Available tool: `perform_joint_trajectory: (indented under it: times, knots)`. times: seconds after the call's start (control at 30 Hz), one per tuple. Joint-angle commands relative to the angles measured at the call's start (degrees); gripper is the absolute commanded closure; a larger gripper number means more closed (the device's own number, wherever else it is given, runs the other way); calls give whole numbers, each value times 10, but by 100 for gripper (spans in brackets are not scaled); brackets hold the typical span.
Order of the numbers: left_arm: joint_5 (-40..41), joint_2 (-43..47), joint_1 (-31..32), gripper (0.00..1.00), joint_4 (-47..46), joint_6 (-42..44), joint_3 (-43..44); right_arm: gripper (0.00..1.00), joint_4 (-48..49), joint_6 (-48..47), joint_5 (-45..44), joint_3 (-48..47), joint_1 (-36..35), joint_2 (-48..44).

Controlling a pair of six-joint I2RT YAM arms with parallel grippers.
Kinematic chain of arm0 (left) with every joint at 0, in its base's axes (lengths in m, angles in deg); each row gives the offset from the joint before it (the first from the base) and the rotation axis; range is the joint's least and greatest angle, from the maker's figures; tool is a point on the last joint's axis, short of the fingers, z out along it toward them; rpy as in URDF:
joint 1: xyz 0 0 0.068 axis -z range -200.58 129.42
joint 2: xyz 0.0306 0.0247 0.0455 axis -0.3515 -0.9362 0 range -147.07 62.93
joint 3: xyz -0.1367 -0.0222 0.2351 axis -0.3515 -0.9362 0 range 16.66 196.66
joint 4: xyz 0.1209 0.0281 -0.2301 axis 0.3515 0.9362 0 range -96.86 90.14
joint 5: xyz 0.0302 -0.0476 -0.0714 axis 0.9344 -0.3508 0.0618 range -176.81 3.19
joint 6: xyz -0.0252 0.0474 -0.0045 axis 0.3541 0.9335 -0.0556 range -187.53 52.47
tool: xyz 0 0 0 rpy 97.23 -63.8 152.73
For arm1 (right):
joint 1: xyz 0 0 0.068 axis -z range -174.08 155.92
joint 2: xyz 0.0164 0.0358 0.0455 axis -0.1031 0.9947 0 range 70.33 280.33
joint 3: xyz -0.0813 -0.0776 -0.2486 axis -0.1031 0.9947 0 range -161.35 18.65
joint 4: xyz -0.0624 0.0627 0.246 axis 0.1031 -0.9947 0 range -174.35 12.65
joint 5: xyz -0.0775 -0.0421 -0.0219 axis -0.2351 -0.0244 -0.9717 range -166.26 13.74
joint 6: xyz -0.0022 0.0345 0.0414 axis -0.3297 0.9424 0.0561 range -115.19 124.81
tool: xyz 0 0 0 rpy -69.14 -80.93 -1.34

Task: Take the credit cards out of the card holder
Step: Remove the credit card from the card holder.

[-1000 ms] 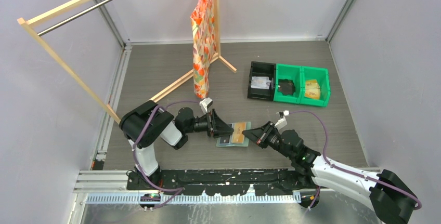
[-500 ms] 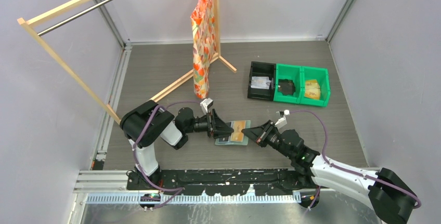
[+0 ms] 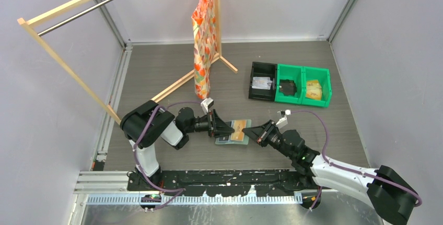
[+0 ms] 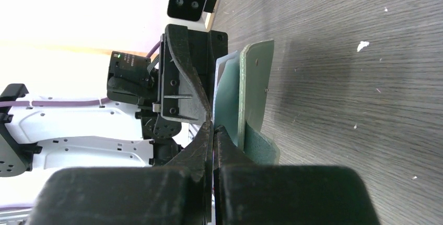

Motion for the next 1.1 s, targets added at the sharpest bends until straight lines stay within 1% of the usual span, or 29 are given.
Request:
perform_joint_trajectory:
  times: [0.0, 0.1, 0.3, 0.4, 0.5, 0.67, 0.8, 1.07]
  knots:
    - [-3, 22, -7, 74, -35, -3, 9, 99, 51, 6, -12, 33, 2, 0]
    - [-3, 24, -11, 77, -35, -3, 7, 99, 50, 7, -12, 33, 2, 1]
    - [-2, 23, -13, 88, -35, -6, 6, 99, 49, 7, -10, 34, 3, 5]
    - [-2, 24, -12, 91, -35, -7, 8, 99, 51, 7, -9, 33, 2, 9]
    - [-1, 25, -13, 99, -35, -10, 10, 99, 51, 7, -9, 33, 2, 11]
    - [-3, 24, -23, 99, -35, -9, 3, 99, 43, 6, -14, 33, 2, 7]
    - [-12, 25, -44, 99, -35, -5, -14, 99, 26, 5, -18, 33, 2, -2]
    - [-23, 30, -79, 99, -35, -1, -36, 99, 25, 6, -20, 33, 3, 3]
